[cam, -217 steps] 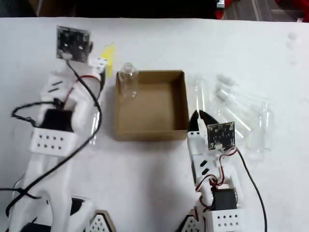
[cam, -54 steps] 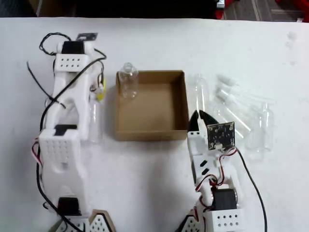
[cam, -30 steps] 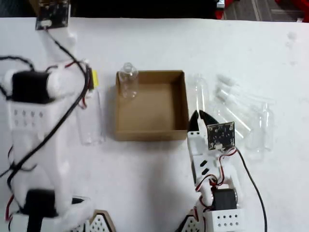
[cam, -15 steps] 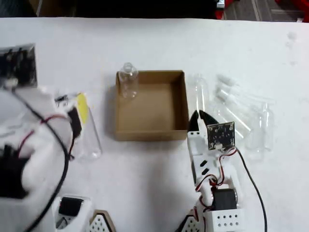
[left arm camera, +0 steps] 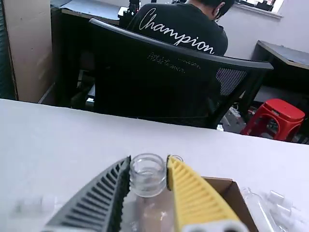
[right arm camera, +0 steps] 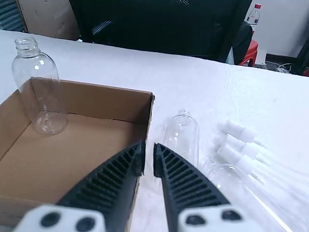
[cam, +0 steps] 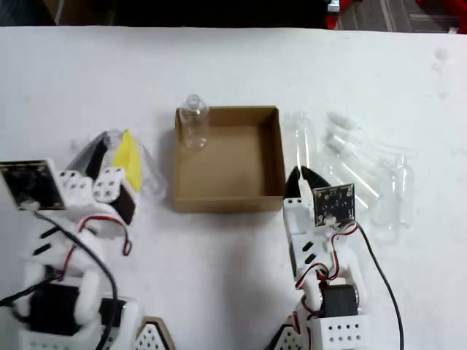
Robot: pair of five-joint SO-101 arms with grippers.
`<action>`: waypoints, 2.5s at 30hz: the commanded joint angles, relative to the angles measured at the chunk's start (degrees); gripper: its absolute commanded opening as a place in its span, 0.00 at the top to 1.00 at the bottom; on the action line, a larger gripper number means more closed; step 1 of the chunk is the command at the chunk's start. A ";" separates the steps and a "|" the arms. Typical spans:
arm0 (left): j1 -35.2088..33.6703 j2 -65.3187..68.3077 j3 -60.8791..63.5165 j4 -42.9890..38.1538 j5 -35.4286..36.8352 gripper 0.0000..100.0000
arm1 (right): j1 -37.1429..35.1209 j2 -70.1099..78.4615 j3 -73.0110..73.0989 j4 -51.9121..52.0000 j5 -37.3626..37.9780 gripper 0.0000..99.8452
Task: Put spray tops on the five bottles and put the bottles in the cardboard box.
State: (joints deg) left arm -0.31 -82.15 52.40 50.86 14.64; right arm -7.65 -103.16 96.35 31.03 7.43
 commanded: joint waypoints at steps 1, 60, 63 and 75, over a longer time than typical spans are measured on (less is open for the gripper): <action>1.80 -5.14 13.80 -18.37 -2.64 0.97 | 0.04 -0.13 0.53 -0.92 0.70 0.98; 13.85 23.60 36.40 -58.46 -6.59 0.97 | -0.04 -0.13 0.53 -0.04 0.70 0.98; 15.08 24.04 36.84 -61.27 -6.68 0.97 | -0.04 -0.13 0.53 -0.04 0.70 0.98; 17.27 24.04 39.38 -63.38 -11.16 0.97 | -0.04 -0.13 0.53 -0.04 0.70 0.98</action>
State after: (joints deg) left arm 16.13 -58.33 92.04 -11.38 4.35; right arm -7.65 -103.16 96.35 31.03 7.43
